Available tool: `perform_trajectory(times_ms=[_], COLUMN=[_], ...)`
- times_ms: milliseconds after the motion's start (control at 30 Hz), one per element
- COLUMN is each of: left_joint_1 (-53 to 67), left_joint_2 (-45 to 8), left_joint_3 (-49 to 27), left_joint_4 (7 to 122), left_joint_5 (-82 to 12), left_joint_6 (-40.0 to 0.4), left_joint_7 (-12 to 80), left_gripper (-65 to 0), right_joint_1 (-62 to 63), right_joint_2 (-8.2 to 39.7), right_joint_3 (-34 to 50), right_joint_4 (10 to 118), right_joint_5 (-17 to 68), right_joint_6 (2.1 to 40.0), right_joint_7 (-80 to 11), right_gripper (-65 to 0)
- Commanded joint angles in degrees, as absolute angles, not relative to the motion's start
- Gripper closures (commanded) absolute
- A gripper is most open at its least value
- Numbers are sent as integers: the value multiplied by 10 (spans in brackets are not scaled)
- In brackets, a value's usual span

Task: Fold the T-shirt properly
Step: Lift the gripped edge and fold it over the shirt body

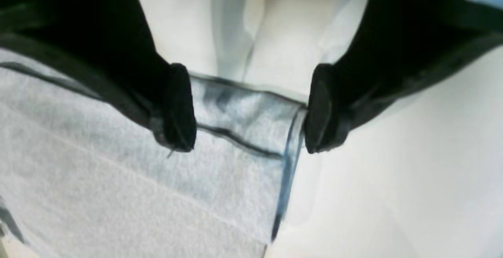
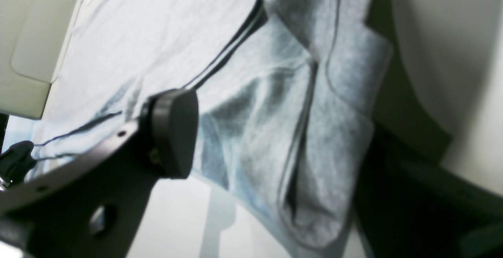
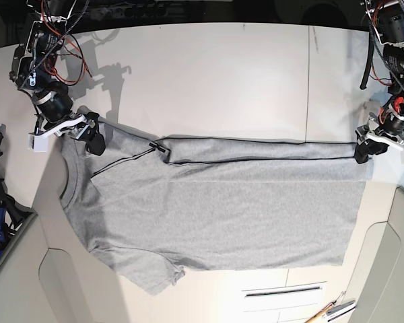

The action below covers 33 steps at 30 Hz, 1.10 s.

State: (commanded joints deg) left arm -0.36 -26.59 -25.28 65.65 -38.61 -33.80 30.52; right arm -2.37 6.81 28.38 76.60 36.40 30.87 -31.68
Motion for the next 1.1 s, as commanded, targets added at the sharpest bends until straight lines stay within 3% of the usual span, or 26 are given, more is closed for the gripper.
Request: perform_trajectory(times_ms=[200, 233, 300, 333, 367, 433, 467, 533, 667, 867, 1100], left_joint_1=[-16, -17, -18, -19, -19, -21, -21, -21, -19, -7, 71], left_joint_2=[-244, -244, -244, -245, -245, -248, -249, -253, -259, -259, -259], left_joint_3=[-235, -230, -227, -227, -227, -229, -229, -230, -230, -230, -230], left_joint_4=[656, 656, 656, 656, 656, 657, 658, 662, 679, 738, 836], left_joint_5=[-365, -362, -349, -348, -345, -345, -345, -345, -352, -390, -407], left_joint_6=[-334, -334, -335, -335, -335, -337, -337, -338, -384, -385, -384], left_joint_7=[306, 306, 306, 306, 306, 306, 306, 314, 350, 428, 433], left_gripper=[-365, -322, -159, -73, 0, 0, 0, 0, 0, 0, 0], right_joint_1=[-24, -24, -24, -24, -24, -23, -22, -23, -24, -27, -77], right_joint_2=[68, 68, 68, 68, 68, 68, 68, 68, 71, 111, 158], right_joint_3=[284, 284, 284, 284, 284, 284, 284, 284, 286, 286, 291], right_joint_4=[766, 766, 766, 766, 767, 769, 772, 784, 819, 841, 842], right_joint_5=[362, 362, 362, 359, 357, 358, 358, 358, 359, 367, 441], right_joint_6=[309, 309, 309, 309, 312, 325, 326, 329, 329, 329, 333], right_joint_7=[-317, -317, -317, -316, -310, -293, -293, -300, -343, -379, -410], right_gripper=[-441, -441, -438, -397, -310, -82, 0, 0, 0, 0, 0])
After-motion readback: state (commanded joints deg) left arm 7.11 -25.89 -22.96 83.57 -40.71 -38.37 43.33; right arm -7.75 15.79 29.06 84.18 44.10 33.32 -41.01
